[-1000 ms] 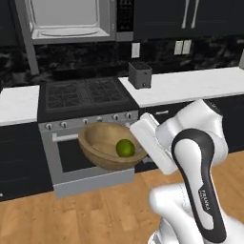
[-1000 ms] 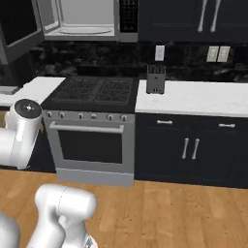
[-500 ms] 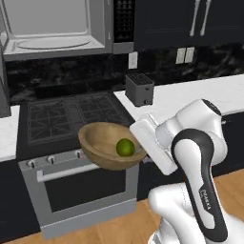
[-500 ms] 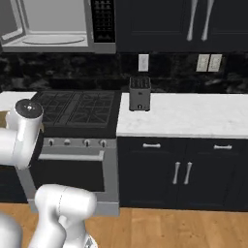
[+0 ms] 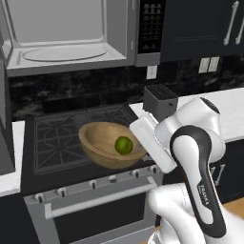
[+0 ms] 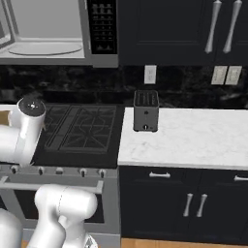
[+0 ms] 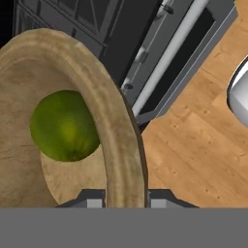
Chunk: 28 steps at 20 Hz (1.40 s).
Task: Pick the lime from the sink and place it in the bowl. Then pick the bowl and place it in the microwave. Then close the microwave door and press the start button.
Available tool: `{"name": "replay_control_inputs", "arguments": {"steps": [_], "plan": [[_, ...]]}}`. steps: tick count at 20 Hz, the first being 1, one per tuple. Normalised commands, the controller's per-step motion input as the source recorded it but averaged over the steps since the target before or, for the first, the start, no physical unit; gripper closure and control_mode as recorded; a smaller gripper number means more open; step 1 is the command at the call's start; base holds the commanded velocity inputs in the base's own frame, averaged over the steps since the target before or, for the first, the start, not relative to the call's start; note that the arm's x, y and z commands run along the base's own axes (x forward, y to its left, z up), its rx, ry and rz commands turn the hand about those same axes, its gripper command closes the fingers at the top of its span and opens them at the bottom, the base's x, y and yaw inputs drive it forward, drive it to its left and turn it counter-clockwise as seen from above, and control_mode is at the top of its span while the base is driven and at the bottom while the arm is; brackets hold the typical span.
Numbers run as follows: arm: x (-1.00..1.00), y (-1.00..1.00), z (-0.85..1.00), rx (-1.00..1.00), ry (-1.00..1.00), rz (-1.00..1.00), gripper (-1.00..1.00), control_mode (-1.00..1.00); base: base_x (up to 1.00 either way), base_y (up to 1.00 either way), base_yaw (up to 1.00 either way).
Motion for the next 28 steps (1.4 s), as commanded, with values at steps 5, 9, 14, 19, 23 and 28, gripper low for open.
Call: {"name": "replay_control_inputs", "arguments": {"steps": [5, 9, 14, 19, 23, 28], "plan": [[0.0, 0.0, 0.0, 0.0, 0.0, 0.0, 1.0, 1.0, 0.18, 0.32, 0.13], [0.0, 0.0, 0.0, 0.0, 0.0, 0.0, 1.0, 1.0, 0.2, 0.07, 0.16], [0.0, 0.0, 0.0, 0.0, 0.0, 0.0, 1.0, 1.0, 0.77, 0.13, 0.16], [0.0, 0.0, 0.0, 0.0, 0.0, 0.0, 1.0, 1.0, 0.57, 0.19, 0.05], [0.0, 0.0, 0.0, 0.0, 0.0, 0.0, 1.0, 1.0, 0.39, 0.13, 0.0], [0.0, 0.0, 0.0, 0.0, 0.0, 0.0, 1.0, 1.0, 0.54, 0.05, 0.0]]}}
